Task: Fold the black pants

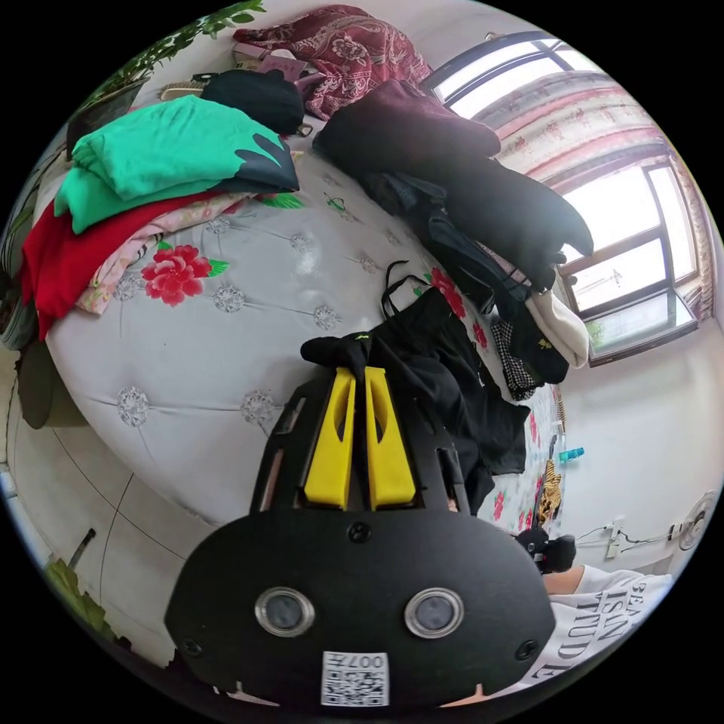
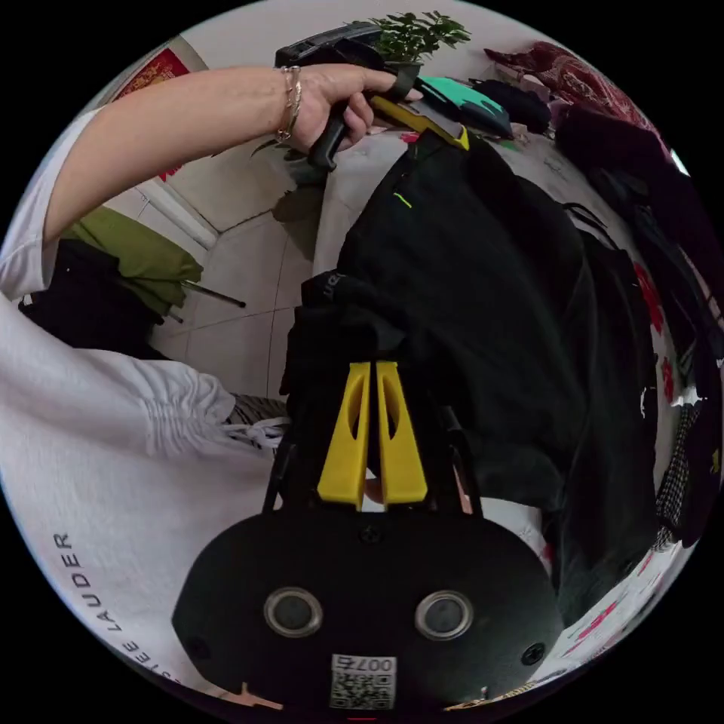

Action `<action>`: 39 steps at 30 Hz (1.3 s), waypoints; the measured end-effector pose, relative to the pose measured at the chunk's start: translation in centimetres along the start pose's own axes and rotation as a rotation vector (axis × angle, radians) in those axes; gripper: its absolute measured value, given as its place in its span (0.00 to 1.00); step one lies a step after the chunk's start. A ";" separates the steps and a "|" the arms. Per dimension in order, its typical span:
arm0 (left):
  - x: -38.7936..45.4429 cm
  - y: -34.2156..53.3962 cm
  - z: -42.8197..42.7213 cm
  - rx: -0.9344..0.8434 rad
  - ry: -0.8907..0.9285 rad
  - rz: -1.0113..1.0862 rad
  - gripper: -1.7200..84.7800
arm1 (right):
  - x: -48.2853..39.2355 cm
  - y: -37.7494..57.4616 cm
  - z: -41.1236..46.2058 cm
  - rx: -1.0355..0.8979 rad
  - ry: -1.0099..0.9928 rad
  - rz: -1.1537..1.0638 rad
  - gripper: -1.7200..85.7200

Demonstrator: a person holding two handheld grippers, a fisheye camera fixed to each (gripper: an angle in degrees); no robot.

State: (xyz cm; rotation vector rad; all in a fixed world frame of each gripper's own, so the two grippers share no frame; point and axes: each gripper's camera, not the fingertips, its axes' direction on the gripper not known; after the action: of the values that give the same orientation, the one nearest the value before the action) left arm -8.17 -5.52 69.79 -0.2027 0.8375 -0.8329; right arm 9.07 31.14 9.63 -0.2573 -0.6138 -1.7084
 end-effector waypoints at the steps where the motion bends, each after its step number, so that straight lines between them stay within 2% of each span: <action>1: -0.1 0.2 0.0 -0.002 0.002 0.000 0.01 | 0.7 0.7 -0.6 -0.005 -0.008 0.026 0.03; 4: -0.9 2.0 -0.1 -0.013 0.019 0.002 0.01 | 4.8 7.5 -6.9 0.164 0.033 0.211 0.03; 6: -1.2 5.1 0.3 -0.023 0.054 -0.007 0.01 | 8.0 16.0 -12.5 0.285 0.074 0.434 0.03; 7: -1.2 6.0 0.4 -0.029 0.061 -0.011 0.01 | 8.6 18.3 -13.5 0.297 0.086 0.502 0.03; 9: -1.1 10.0 1.2 -0.057 0.072 -0.023 0.01 | 10.3 27.0 -16.3 0.290 0.144 0.814 0.05; 11: -1.0 12.8 1.4 -0.062 0.080 -0.048 0.01 | 9.9 32.6 -17.6 0.306 0.171 1.002 0.07; 14: -0.9 16.0 0.5 -0.038 0.093 -0.097 0.01 | 6.7 37.5 -18.2 0.381 0.180 1.145 0.10; 19: 0.8 18.1 -1.2 -0.013 0.045 -0.070 0.01 | 4.6 35.5 -15.8 0.459 0.040 1.077 0.14; 21: 2.1 19.1 -2.3 0.016 0.057 -0.079 0.01 | 5.6 31.2 -14.8 0.509 -0.089 0.966 0.16; 24: 4.1 20.3 -3.3 0.039 0.036 -0.065 0.01 | 6.5 24.0 -13.7 0.498 -0.153 0.823 0.19; 29: 5.6 21.8 -4.5 0.055 -0.015 -0.051 0.01 | 6.5 15.4 -8.4 0.308 -0.076 0.758 0.20; 31: 5.5 22.1 -4.6 0.055 -0.025 -0.049 0.01 | 7.0 13.8 -5.7 0.195 -0.068 0.772 0.15; 33: 4.6 22.1 -4.7 0.052 -0.026 -0.056 0.01 | 6.1 13.7 -6.1 0.155 0.157 0.766 0.05; 34: 4.3 22.1 -4.7 0.053 -0.022 -0.060 0.01 | 6.1 14.0 -6.1 0.130 0.163 0.764 0.05; 37: 2.0 21.7 -5.0 0.054 0.021 -0.104 0.01 | 6.3 19.5 -10.8 0.347 0.080 0.806 0.03; 39: 0.9 20.8 -5.9 0.054 0.100 -0.122 0.01 | 6.3 27.0 -17.1 0.577 0.013 0.920 0.02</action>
State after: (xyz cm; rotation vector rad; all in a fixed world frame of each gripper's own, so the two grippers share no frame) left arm -0.22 8.80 55.60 -0.1672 0.9016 -0.9849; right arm 36.19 13.61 5.43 -0.0833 -0.7886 -0.6143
